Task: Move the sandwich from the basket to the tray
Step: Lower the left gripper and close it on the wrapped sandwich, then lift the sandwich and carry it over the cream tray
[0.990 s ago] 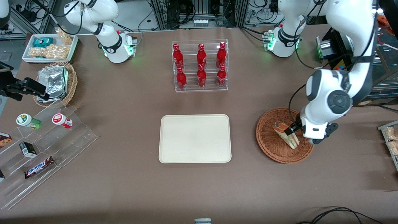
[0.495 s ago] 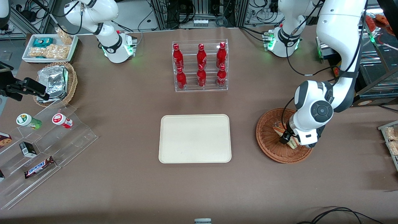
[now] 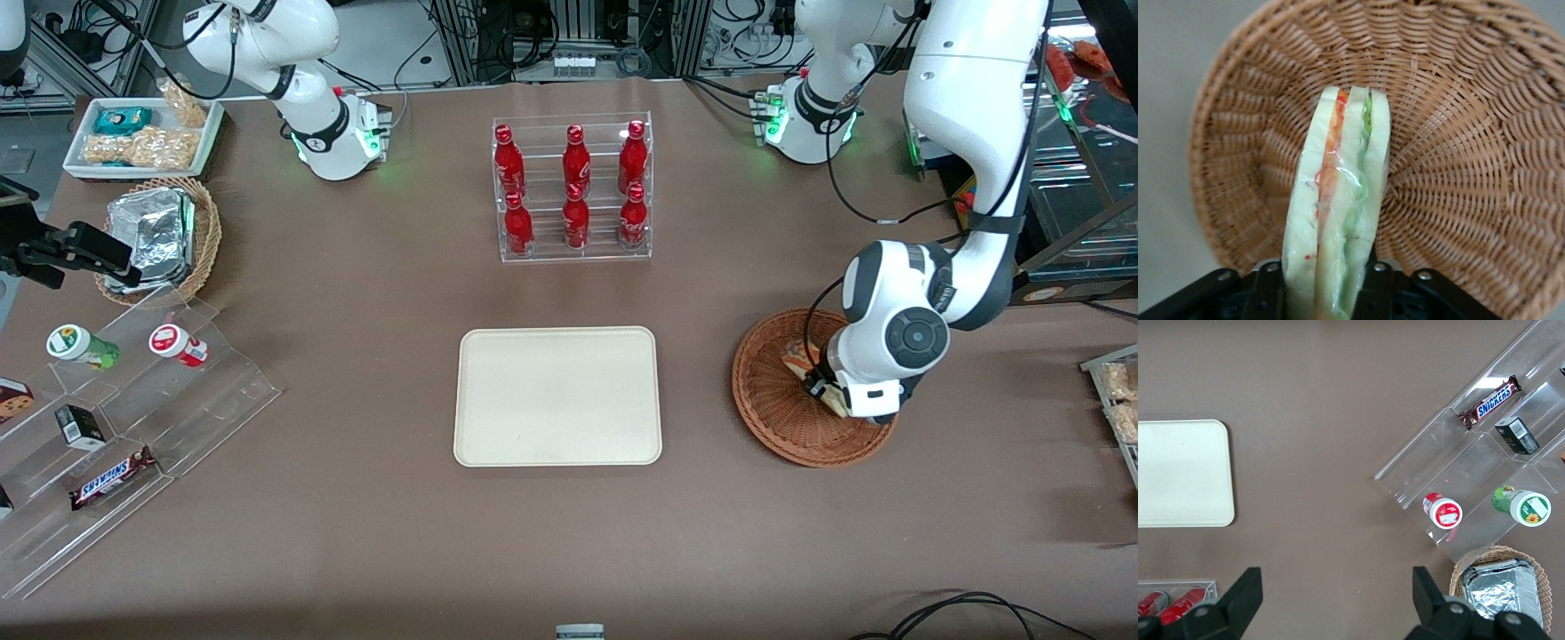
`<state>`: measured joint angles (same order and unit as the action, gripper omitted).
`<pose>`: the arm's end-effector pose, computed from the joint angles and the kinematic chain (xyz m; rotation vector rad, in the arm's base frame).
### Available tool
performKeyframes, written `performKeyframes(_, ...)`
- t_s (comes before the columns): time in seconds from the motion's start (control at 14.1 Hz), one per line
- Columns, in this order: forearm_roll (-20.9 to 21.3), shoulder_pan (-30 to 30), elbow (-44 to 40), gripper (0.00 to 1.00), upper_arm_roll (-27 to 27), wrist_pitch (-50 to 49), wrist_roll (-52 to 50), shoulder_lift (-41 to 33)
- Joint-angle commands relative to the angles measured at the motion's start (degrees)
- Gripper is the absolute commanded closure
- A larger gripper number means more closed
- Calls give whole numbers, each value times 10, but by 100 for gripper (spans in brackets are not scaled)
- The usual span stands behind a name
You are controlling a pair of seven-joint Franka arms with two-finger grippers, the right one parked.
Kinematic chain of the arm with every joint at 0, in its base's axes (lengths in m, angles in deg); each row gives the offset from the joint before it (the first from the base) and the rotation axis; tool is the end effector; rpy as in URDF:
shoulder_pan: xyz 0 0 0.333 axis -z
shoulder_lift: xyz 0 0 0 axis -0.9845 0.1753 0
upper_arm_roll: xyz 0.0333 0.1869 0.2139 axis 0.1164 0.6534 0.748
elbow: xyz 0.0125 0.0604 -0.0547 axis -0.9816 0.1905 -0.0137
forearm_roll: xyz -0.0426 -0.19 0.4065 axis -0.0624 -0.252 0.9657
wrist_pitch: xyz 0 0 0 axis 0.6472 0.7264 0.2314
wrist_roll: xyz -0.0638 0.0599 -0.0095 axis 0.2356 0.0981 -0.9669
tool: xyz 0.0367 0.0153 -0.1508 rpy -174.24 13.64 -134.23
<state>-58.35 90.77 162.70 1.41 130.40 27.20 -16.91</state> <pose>0.6222 -0.1139 0.1593 -2.7056 -1.2260 0.2678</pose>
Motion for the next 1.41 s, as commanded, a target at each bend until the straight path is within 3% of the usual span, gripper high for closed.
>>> performKeyframes(0.0,7,1,-80,100,-2,-68,40,3)
performKeyframes(0.21,5,41,-103,100,-15,-64,183,21)
performKeyframes(0.35,-4,63,-186,98,-19,-72,217,75)
performKeyframes(0.49,-1,73,-243,93,-58,-81,221,119)
performKeyframes(0.78,-2,96,-321,96,-125,-78,216,163)
performKeyframes(1.13,1,201,-390,96,-131,-9,181,239)
performKeyframes(1.34,26,245,-450,96,-118,-6,150,289)
